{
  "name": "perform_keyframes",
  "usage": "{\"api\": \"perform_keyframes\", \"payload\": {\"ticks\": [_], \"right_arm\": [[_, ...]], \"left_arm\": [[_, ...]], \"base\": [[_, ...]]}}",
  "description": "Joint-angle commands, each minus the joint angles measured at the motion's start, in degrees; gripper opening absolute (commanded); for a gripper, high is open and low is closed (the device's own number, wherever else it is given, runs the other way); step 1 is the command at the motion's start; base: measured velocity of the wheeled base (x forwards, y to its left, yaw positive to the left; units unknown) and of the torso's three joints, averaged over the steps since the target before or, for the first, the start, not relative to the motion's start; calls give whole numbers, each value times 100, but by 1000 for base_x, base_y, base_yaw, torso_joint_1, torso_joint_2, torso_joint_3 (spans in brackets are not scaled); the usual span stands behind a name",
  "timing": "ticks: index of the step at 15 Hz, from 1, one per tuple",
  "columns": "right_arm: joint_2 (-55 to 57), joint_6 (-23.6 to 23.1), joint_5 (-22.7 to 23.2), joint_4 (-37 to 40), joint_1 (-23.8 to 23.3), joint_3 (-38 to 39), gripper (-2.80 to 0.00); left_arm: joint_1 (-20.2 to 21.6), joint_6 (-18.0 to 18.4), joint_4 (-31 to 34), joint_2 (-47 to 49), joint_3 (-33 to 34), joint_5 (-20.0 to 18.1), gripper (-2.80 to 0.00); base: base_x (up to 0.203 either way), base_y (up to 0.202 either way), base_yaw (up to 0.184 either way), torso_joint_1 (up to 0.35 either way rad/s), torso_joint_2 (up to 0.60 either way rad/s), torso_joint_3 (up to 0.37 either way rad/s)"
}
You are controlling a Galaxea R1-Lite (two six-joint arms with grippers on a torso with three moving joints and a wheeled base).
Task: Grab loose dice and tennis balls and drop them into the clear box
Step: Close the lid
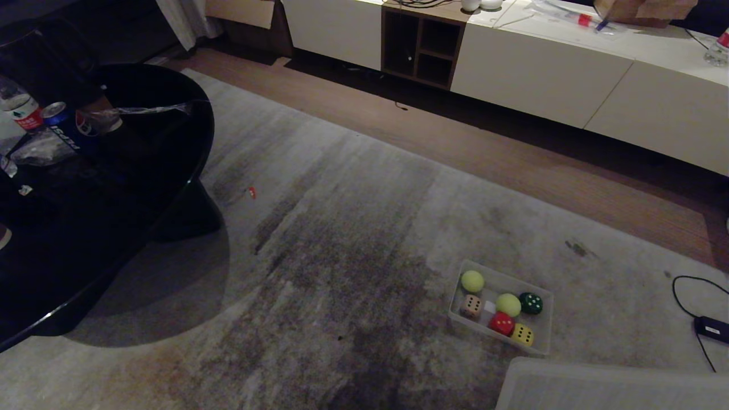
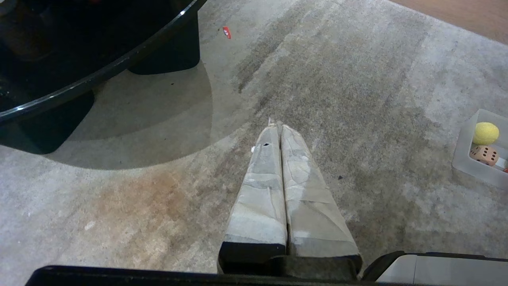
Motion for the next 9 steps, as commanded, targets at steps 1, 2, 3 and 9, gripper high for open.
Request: {"api": "perform_keyframes", "payload": {"ticks": [1,2,3,9], "right_arm": [[1,1,0,4,2,1,-280],[-1,-7,0,4,2,1,-280],[-1,1,0,4,2,1,-280],[4,1,0,4,2,1,-280]], "left_arm": [[4,8,-1,9,9,2,-280],[4,-11,-1,9,9,2,-280],[0,-20,-1,9,9,11,-280],[4,-19,-1,9,9,11,-280]], "base": [[0,0,0,0,0,0],[0,0,0,0,0,0],[-60,0,4,-2,-1,5],[-121,0,-2,1,-1,3]]}}
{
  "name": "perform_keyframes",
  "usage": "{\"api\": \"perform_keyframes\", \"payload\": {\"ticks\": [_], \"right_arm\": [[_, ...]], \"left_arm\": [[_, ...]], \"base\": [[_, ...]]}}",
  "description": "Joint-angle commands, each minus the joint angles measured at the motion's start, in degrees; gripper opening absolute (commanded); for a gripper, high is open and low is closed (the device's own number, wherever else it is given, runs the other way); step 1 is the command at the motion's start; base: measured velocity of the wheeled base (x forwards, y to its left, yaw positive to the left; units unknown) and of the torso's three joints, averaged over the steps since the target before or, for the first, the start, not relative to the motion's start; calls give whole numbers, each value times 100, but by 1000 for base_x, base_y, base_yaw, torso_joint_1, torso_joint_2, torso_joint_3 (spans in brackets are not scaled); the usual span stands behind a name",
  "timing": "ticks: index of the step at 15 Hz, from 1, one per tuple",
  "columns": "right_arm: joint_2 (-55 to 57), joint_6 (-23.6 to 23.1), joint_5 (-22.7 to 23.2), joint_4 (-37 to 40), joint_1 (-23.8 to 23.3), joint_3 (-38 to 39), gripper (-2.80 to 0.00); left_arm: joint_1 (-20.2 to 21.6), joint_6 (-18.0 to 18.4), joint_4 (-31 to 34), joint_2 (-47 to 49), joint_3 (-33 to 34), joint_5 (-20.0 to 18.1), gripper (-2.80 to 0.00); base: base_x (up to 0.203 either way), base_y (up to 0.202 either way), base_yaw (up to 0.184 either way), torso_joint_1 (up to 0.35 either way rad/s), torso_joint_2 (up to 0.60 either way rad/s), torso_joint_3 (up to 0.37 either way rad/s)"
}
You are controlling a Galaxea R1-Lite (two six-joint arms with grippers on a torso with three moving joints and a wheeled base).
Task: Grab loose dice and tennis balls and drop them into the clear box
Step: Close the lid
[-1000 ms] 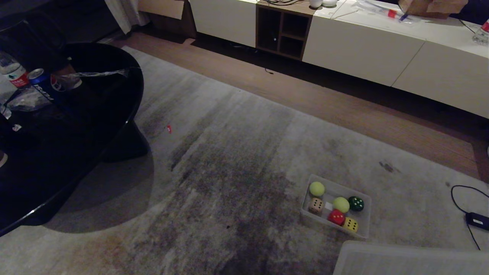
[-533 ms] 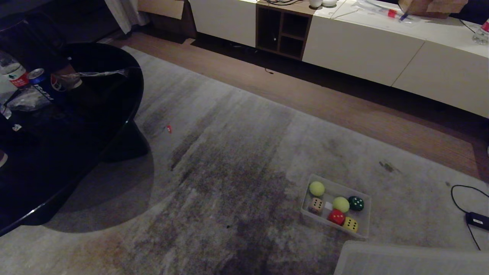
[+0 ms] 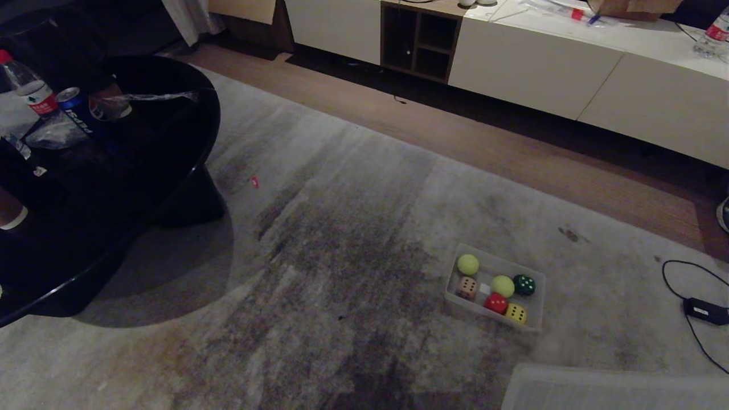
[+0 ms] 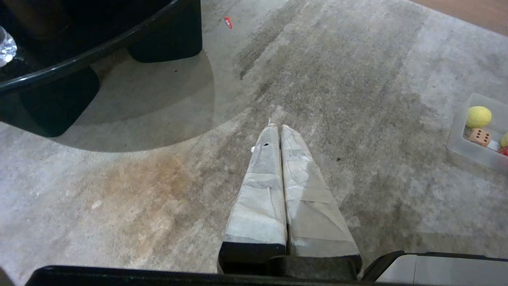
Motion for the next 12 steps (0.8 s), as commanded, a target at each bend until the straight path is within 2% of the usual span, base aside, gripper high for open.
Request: {"api": "perform_keyframes", "payload": {"ticks": [1,9,12], "right_arm": [[0,3,-2,6,2,1,-280],[5,3,-2,6,2,0,-280],[-1,3,-2,6,2,1,-280]], "left_arm": [[-3,-8,-1,9,9,2,-280],[-5,10,-1,9,9,-6,-280],[0,3,-1,9,9,0,-280]], "base": [[0,0,0,0,0,0],[0,0,0,0,0,0],[0,0,0,0,3,-139]]}}
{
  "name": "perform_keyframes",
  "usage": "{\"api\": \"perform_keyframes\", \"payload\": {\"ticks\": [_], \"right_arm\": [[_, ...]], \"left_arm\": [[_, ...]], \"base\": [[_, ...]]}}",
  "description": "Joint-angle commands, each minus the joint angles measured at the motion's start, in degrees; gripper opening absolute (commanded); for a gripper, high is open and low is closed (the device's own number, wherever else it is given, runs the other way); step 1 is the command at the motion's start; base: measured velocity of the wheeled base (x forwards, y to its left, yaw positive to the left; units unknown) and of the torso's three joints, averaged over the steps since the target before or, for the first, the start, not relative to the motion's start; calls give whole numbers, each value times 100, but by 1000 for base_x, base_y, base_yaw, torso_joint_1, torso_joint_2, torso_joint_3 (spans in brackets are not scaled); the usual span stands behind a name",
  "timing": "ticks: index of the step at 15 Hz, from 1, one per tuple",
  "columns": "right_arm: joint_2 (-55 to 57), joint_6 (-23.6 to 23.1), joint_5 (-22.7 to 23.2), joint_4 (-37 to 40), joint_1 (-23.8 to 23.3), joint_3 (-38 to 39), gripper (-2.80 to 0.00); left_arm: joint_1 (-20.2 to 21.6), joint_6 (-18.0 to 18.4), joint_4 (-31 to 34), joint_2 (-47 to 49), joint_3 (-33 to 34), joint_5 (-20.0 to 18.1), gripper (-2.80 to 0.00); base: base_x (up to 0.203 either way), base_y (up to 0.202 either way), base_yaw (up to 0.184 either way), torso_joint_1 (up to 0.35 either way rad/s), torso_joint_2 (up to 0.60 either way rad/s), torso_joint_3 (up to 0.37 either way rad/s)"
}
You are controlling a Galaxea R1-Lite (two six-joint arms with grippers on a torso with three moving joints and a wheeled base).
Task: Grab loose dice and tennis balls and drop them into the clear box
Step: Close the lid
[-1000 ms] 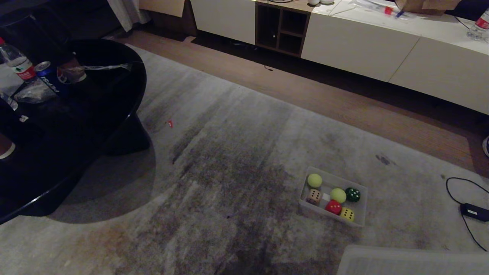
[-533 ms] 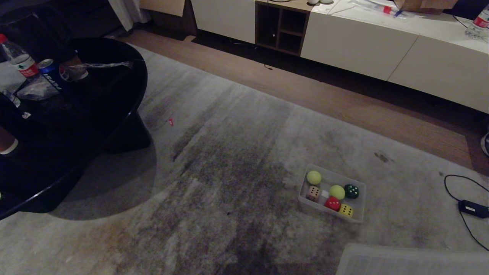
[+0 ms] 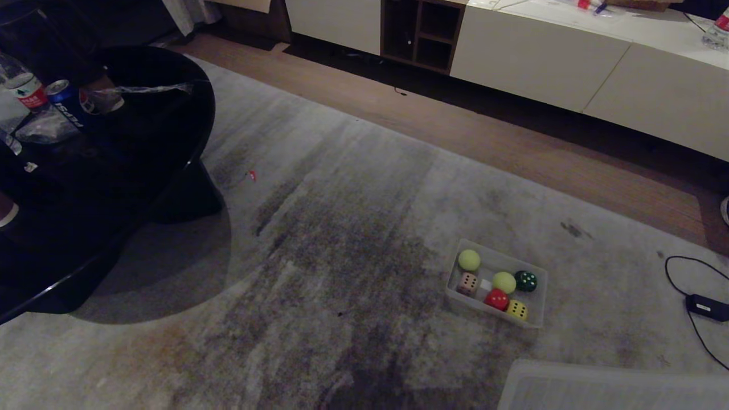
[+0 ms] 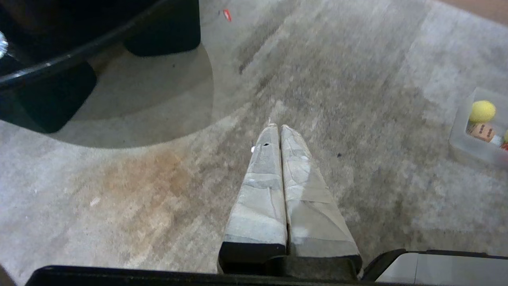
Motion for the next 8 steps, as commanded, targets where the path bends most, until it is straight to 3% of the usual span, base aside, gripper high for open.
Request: {"api": "perform_keyframes", "payload": {"ticks": [1,8], "right_arm": [[6,6,3,6,2,1,-280],[-1,4,3,6,2,1,-280]], "left_arm": [[-1,-2,-1,9,9,1,-280],[-2,24,-1,9,9,-8,-280]], "base": [[0,0,0,-2,2,-185],[0,0,0,1,1,-194]]}}
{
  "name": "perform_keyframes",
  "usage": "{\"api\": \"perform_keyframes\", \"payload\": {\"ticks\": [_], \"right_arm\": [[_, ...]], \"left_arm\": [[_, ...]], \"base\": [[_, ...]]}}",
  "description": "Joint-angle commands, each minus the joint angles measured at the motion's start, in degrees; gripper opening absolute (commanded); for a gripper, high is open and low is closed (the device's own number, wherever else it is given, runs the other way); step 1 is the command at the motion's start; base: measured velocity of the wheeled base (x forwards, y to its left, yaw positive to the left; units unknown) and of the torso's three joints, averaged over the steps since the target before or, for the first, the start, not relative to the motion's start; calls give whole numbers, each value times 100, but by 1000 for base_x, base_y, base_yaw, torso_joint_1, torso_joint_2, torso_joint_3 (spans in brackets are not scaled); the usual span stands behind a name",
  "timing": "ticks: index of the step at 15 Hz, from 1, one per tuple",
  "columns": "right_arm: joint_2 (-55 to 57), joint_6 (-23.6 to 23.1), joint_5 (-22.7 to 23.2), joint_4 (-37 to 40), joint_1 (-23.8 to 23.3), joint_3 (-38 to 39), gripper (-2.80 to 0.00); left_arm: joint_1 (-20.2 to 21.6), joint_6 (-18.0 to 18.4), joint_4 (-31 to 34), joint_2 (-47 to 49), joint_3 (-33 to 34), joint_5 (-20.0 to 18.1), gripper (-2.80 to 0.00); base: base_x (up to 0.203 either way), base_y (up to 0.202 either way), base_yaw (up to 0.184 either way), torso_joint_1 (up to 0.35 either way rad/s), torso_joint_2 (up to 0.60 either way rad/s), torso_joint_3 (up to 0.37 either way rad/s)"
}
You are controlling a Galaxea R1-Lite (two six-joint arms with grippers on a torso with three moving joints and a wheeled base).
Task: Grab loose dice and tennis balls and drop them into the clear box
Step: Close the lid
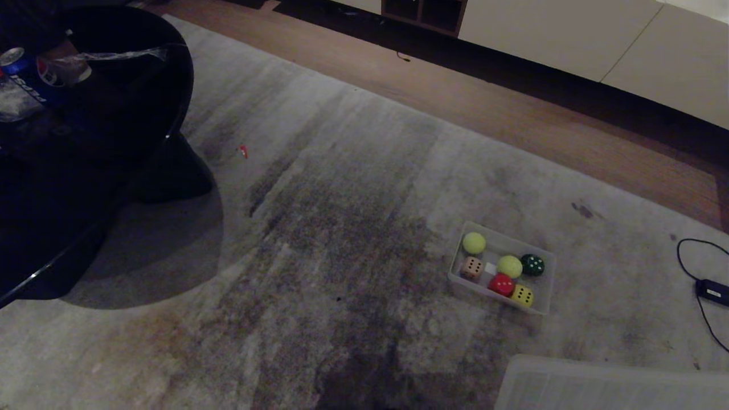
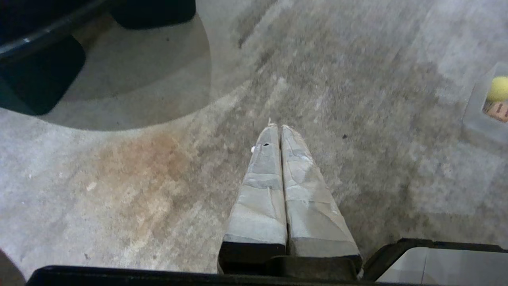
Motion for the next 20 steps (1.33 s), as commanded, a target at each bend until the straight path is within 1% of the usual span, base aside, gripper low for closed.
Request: {"api": "perform_keyframes", "payload": {"ticks": [1,14,20], "right_arm": [[-1,0,0,4,2,1,-280],[4,4,0,4,2,1,-280],[3,7,0,4,2,1,-280]], "left_arm": [[1,11,-1,9,9,3,-280],[-5,2,-1,9,9,3,-280],[1,11,-1,9,9,3,-280]], "base": [[0,0,0,2,2,-203],[0,0,0,2,3,-199],[0,0,0,2,2,-49]]}}
